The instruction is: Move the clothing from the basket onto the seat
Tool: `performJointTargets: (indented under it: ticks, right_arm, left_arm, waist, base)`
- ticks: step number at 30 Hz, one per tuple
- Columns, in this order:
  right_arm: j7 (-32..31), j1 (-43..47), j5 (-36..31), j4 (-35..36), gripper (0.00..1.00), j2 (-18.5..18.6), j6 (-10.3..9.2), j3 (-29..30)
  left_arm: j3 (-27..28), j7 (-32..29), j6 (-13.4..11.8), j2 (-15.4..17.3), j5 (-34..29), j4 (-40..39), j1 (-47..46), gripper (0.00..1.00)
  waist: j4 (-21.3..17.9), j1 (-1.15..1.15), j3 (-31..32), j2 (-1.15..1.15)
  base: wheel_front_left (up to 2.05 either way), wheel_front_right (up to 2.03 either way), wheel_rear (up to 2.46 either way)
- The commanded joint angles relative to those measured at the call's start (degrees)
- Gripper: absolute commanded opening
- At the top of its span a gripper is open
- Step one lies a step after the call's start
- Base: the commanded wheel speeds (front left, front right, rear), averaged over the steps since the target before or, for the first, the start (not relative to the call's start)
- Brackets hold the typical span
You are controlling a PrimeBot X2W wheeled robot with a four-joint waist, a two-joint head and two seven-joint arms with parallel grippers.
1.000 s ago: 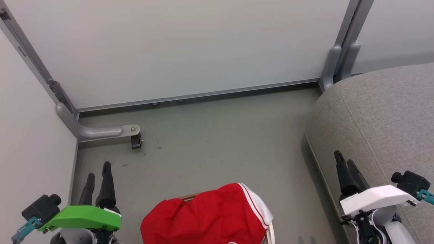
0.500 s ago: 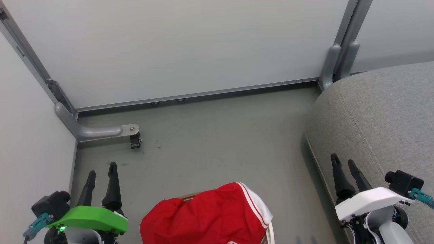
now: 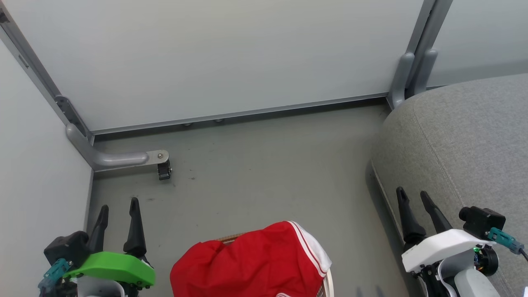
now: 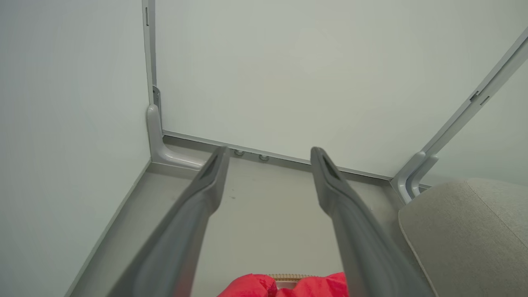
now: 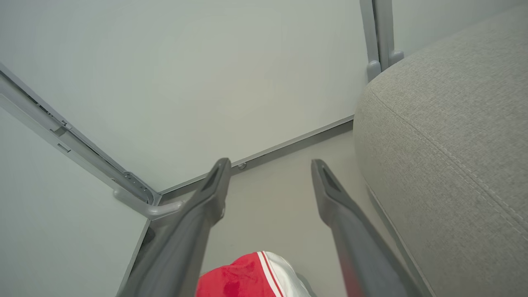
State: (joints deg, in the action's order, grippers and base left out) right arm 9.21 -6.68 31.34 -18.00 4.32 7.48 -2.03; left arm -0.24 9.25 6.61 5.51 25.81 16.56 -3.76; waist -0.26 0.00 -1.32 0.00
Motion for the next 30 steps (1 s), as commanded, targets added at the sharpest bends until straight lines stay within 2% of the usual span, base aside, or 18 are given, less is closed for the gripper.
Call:
performJointTargets:
  ticks: [1, 30]
  right_arm:
    - [0.6, -1.1, -1.6, 0.2, 1.0, 0.4, 0.02, -0.1]
    - [4.2, -0.6, -15.4, -2.2, 1.0, 0.9, 0.02, -2.4]
  left_arm:
    - [-0.1, 0.6, 0.0, 0.1, -1.8, -0.7, 0.7, 1.0]
    - [-0.6, 4.2, 0.7, -0.2, -16.5, -0.1, 2.3, 1.0]
  waist:
    - [0.0, 0.0, 0.0, 0.0]
    - [-0.2, 0.0, 0.3, 0.0]
  base:
    - [0.0, 0.0, 0.0]
    - [0.0, 0.0, 0.0]
